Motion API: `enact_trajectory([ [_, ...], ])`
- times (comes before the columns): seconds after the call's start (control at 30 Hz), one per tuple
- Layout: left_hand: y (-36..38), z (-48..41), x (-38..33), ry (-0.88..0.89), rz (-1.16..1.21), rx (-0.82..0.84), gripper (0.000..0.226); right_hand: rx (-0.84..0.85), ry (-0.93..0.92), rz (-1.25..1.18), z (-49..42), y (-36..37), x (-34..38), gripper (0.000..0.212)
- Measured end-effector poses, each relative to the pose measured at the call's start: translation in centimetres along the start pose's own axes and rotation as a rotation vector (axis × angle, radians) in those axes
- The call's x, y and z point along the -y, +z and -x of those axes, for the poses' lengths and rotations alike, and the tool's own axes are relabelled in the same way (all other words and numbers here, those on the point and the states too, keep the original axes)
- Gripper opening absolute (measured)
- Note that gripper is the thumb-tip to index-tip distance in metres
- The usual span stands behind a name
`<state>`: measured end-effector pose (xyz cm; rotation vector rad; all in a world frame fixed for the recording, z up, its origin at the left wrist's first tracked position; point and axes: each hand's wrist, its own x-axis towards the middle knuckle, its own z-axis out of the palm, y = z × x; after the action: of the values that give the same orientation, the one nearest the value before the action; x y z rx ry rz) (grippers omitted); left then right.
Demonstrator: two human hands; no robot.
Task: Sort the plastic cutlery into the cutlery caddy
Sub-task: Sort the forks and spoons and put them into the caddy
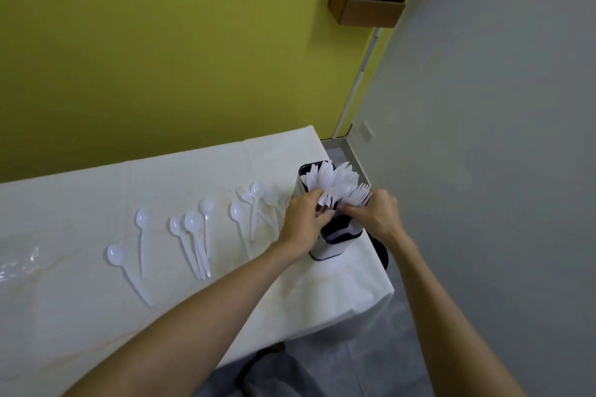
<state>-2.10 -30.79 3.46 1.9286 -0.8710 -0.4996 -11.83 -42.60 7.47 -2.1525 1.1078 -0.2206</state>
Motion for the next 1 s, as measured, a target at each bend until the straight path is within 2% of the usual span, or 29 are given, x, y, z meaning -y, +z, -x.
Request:
enact_trajectory([
  [0.1, -0.1, 0.1, 0.4, 0.016, 0.019, 0.037, 0.026, 0.024, -0.055, 0.01, 0.2, 0.1, -0.5, 0.025],
  [0.2, -0.5, 0.7, 1.2, 0.073, 0.059, 0.064, 0.047, 0.035, -0.044, -0.062, 0.4, 0.3, -1.0, 0.041],
  [0.27, -1.0, 1.0, 1.9, 0.096, 0.088, 0.071, 0.053, -0.013, -0.05, -0.122, 0.7, 0.4, -0.9, 0.041],
  [0.33, -1.5, 1.4, 2.5, 0.125, 0.102, 0.049, 0.054, -0.157, -0.117, -0.141, 1.2, 0.6, -0.4, 0.032],
  [0.43, -2.6, 2.1, 3.6, 0.127, 0.099, -0.042, 0.046, -0.49, -0.291, -0.193, 2.4, 1.3, 1.0, 0.012],
  [0.5, -3.5, 2.6, 5.1, 0.069, 0.072, -0.111, 0.038, -0.591, -0.425, -0.192, 3.3, 2.5, 2.3, 0.011],
  [0.6, -5.1, 3.4, 8.5, -0.045, -0.041, -0.197, 0.032, -0.475, -0.598, -0.172, 4.2, 6.1, 3.8, 0.012],
  [0.67, -5.9, 3.8, 10.6, -0.15, -0.154, -0.19, 0.03, -0.339, -0.616, -0.147, 4.5, 9.3, 4.1, 0.015],
  [0.73, -6.5, 4.2, 12.3, -0.241, -0.263, -0.098, 0.032, -0.142, -0.503, -0.081, 4.1, 12.4, 3.8, 0.021],
  [0.83, -7.1, 4.7, 13.8, -0.194, -0.354, 0.052, 0.035, 0.102, -0.286, 0.144, 2.6, 16.1, 3.0, 0.035],
  [0.9, -7.1, 4.7, 13.8, -0.157, -0.367, 0.074, 0.035, 0.141, -0.215, 0.28, 1.6, 17.7, 2.7, 0.037],
  [1.0, -7.0, 3.9, 13.8, -0.092, -0.429, 0.103, 0.039, 0.1, -0.158, 0.473, 0.3, 19.1, 2.7, 0.031],
])
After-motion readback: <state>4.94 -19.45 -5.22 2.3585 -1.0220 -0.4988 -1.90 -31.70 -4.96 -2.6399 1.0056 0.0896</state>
